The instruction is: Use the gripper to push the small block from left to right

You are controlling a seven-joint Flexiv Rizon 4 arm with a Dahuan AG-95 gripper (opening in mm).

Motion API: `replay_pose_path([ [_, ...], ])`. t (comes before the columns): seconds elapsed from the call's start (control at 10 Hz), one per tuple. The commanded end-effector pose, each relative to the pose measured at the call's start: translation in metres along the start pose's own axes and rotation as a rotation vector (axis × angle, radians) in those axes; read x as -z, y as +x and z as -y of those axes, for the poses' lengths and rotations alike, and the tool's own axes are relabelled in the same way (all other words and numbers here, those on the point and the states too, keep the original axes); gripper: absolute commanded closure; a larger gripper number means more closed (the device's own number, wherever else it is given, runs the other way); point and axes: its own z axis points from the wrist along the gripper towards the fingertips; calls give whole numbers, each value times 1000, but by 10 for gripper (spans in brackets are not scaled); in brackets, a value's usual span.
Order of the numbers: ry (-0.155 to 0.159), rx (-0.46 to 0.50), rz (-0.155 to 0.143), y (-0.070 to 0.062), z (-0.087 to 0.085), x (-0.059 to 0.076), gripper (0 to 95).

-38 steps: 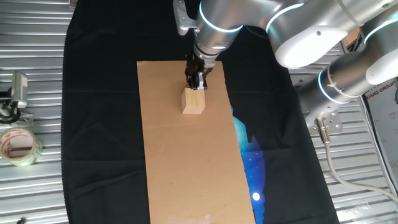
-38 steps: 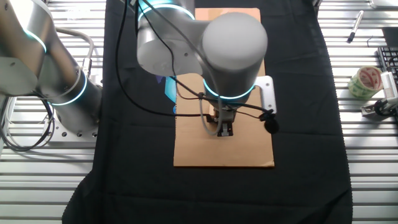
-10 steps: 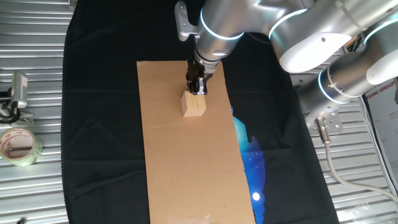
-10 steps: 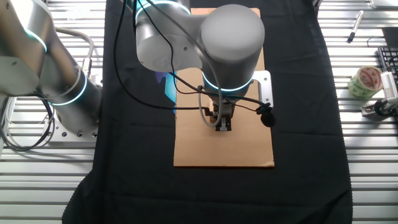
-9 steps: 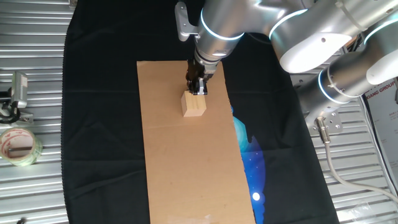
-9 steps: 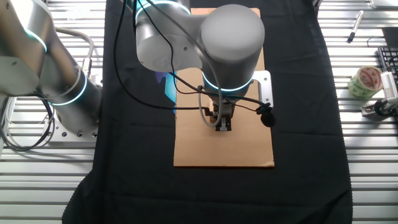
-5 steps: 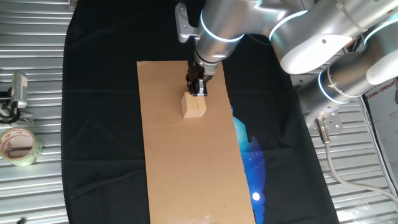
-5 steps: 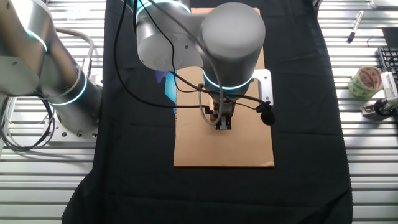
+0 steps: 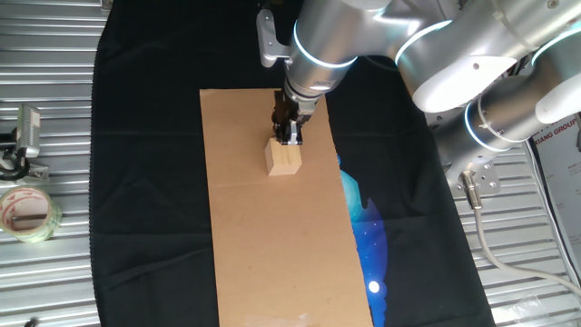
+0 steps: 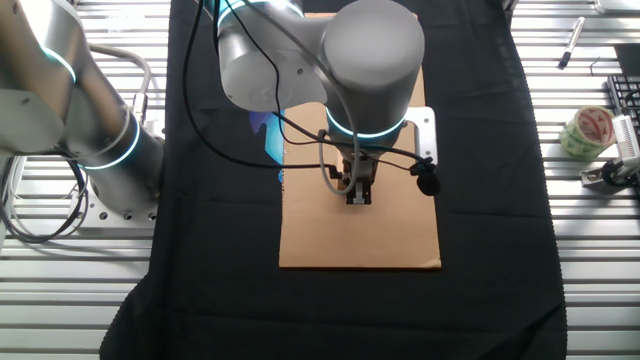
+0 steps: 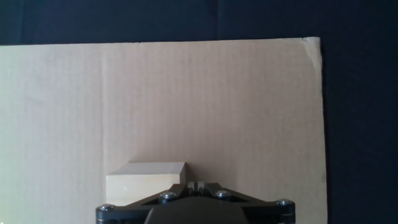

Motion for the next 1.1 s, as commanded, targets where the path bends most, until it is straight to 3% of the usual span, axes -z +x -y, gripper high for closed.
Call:
replay_pose_path([
  [0.1,1,-1,-1,0,-1,1,950],
  [1.1,5,-11,-2,0,-6,-1,950],
])
